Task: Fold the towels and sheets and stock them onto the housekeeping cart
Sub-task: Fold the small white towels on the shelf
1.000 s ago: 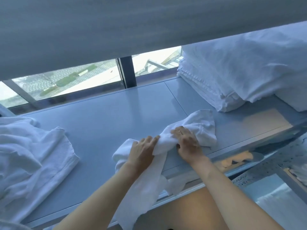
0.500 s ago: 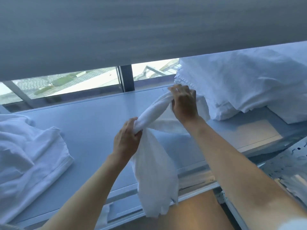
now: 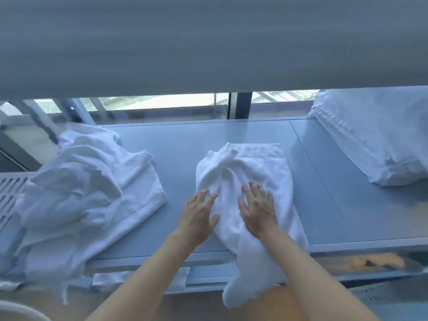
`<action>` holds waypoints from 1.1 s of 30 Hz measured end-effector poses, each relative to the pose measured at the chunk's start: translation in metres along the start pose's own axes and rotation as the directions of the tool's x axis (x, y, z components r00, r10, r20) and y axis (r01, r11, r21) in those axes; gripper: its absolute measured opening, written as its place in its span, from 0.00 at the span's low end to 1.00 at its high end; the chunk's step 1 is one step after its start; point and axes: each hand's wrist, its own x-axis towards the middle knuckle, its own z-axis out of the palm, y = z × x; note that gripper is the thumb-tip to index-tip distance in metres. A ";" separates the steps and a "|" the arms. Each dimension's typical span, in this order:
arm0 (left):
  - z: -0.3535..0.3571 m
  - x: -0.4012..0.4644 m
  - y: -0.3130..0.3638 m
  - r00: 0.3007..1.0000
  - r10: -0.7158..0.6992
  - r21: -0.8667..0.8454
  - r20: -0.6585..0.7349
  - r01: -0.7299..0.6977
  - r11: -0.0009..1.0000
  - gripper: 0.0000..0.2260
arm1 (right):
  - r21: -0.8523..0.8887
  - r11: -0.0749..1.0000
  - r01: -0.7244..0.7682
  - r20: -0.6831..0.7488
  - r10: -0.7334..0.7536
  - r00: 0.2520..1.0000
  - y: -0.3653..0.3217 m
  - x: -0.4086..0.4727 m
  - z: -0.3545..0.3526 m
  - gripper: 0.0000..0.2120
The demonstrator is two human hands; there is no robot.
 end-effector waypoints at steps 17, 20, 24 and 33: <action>0.046 0.049 0.061 0.988 -0.150 0.134 0.019 0.146 0.980 0.28 | -0.093 0.985 -0.146 -0.152 0.131 0.980 0.123 -0.060 -0.042 0.27; 0.052 0.054 0.072 0.997 -0.063 0.113 0.039 0.058 0.992 0.29 | -0.106 0.993 -0.049 -0.097 0.039 0.994 0.152 -0.039 -0.049 0.29; 0.058 0.047 0.094 0.996 -0.077 0.153 0.052 0.069 0.986 0.29 | -0.114 0.991 -0.070 0.040 0.075 0.996 0.179 0.001 -0.052 0.31; 0.050 -0.020 0.106 0.969 -0.247 0.235 -0.011 0.242 0.941 0.25 | -0.114 0.982 0.149 0.148 -0.132 0.980 0.144 -0.065 -0.045 0.32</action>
